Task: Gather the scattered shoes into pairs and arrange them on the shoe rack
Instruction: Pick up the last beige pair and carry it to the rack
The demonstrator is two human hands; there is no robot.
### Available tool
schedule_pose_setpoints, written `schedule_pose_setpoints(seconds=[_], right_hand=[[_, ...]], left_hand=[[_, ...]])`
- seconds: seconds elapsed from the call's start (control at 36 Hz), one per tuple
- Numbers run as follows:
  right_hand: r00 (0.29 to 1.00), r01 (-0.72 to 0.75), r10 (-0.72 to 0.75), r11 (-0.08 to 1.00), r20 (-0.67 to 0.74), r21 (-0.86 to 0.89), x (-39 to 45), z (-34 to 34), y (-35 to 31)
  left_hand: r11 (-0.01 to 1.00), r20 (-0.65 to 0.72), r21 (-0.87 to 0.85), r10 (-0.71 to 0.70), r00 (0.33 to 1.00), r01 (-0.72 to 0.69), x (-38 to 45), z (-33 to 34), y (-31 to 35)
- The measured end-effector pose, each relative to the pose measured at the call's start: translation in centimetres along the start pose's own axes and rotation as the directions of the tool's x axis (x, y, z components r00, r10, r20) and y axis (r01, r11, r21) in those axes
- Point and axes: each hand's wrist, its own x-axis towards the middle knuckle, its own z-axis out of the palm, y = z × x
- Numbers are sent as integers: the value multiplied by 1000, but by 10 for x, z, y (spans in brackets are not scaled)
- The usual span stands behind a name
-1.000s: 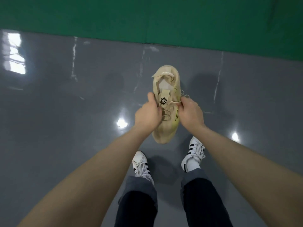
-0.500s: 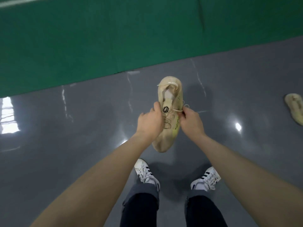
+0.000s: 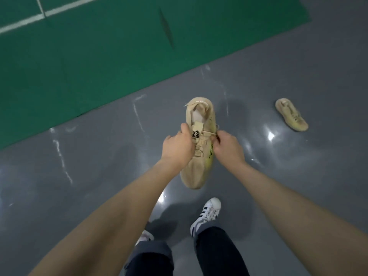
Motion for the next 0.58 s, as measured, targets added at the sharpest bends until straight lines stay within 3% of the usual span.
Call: schedule_pose_setpoints(seconds=[0.28, 0.42, 0.58], right_hand=[[995, -72, 67, 995, -68, -64, 33, -132, 91], [987, -120, 113, 991, -114, -64, 54, -170, 108], [969, -188, 182, 982, -165, -23, 99, -206, 127]], left_hand=[[991, 24, 28, 129, 991, -129, 63, -9, 152], [969, 26, 122, 215, 976, -217, 96, -18, 194], [956, 69, 101, 271, 960, -277, 156, -28, 238]])
